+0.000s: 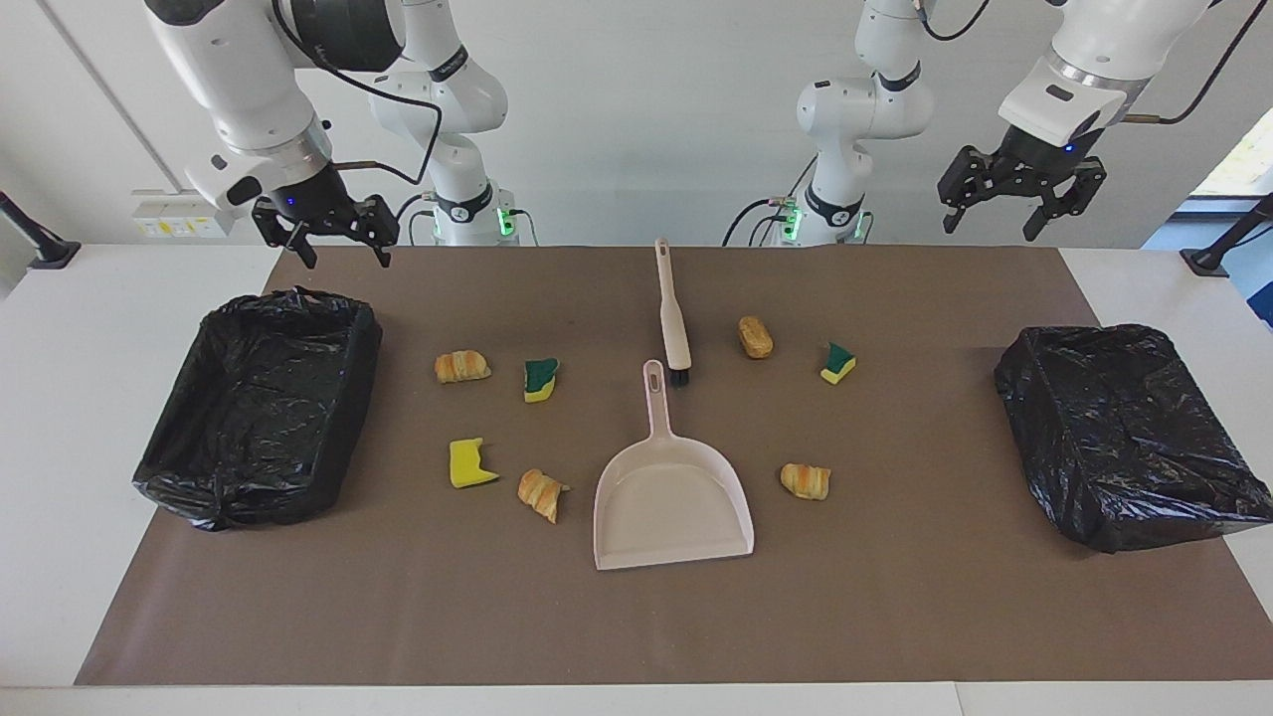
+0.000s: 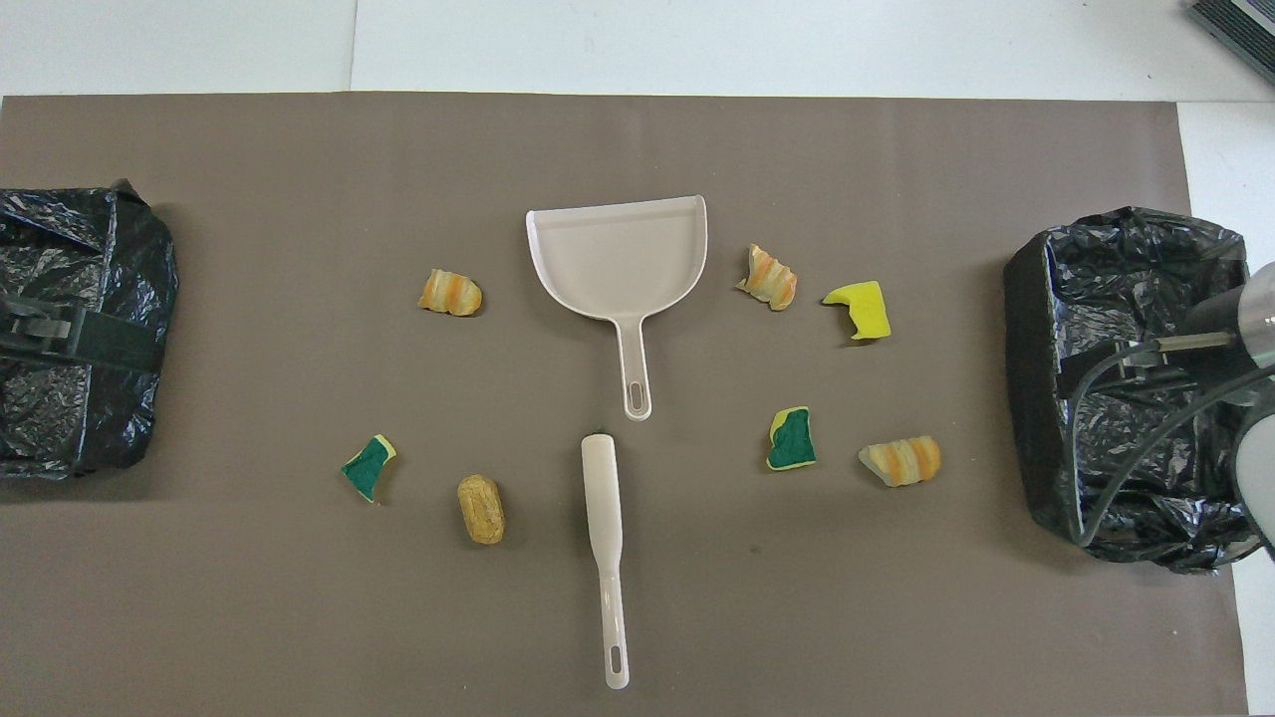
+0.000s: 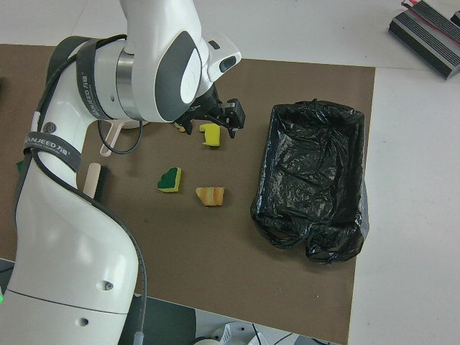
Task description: Sweep and dump trash in bin
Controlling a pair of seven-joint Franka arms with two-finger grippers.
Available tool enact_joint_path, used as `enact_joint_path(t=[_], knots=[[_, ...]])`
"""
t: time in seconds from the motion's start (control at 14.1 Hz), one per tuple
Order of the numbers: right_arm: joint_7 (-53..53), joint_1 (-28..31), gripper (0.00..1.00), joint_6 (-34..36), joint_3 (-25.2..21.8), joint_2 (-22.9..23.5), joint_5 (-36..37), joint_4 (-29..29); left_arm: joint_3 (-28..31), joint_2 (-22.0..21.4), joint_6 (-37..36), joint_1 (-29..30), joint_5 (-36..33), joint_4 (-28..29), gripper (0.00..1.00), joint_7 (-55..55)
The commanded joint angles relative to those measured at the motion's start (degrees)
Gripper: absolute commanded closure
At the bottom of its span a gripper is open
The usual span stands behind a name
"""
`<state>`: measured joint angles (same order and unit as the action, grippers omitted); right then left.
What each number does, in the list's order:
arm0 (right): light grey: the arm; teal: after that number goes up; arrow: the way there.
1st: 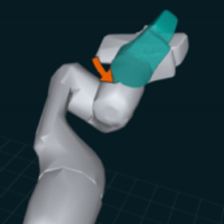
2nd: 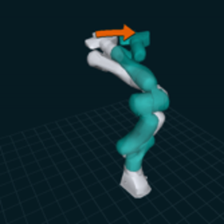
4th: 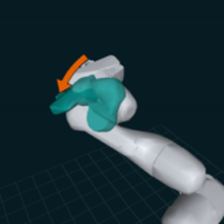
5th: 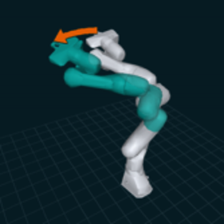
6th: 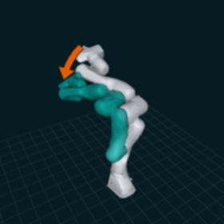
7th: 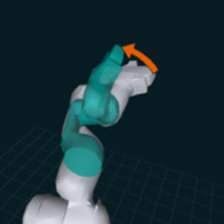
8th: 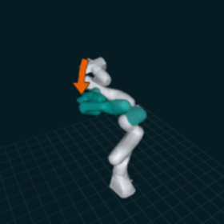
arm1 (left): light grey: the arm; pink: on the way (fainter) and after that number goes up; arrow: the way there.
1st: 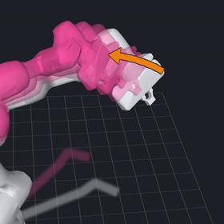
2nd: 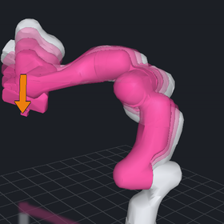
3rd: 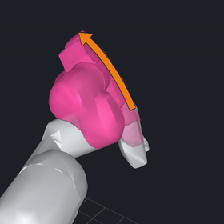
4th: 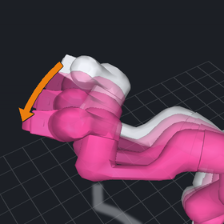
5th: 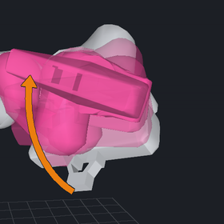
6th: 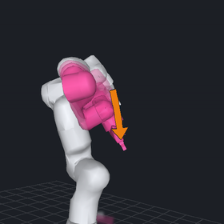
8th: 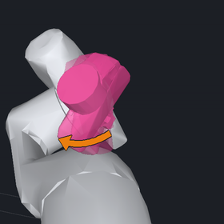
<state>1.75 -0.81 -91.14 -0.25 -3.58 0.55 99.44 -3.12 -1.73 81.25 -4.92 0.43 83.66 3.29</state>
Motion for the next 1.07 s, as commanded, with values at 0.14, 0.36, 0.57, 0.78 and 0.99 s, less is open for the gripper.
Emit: enact_joint_path(t=[0.14,0.36,0.57,0.78,0.99], knots=[[2.03,-0.68,0.00,-4.31,0.25,2.25,-1.07,2.07,-2.24,-5.65,1.71,0.62,1.15,8.09,0.00,-0.30],[-4.18,-5.59,0.00,-7.64,0.25,6.38,-0.02,1.37,-7.41,-9.25,5.12,0.70,3.08,15.80,0.00,-3.71],[-8.16,-8.50,0.00,-9.06,0.25,11.04,-1.06,-1.52,-14.96,-15.39,11.98,0.70,5.80,26.96,0.00,-13.01],[-13.50,-13.50,0.00,-10.72,0.34,13.51,-1.77,-1.62,-22.69,-16.91,17.60,-0.26,9.59,33.66,0.00,-19.34],[-16.42,-14.84,0.00,-9.76,0.34,16.75,-6.06,-6.25,-28.94,-16.91,24.29,-1.14,11.69,39.64,0.00,-26.74]])
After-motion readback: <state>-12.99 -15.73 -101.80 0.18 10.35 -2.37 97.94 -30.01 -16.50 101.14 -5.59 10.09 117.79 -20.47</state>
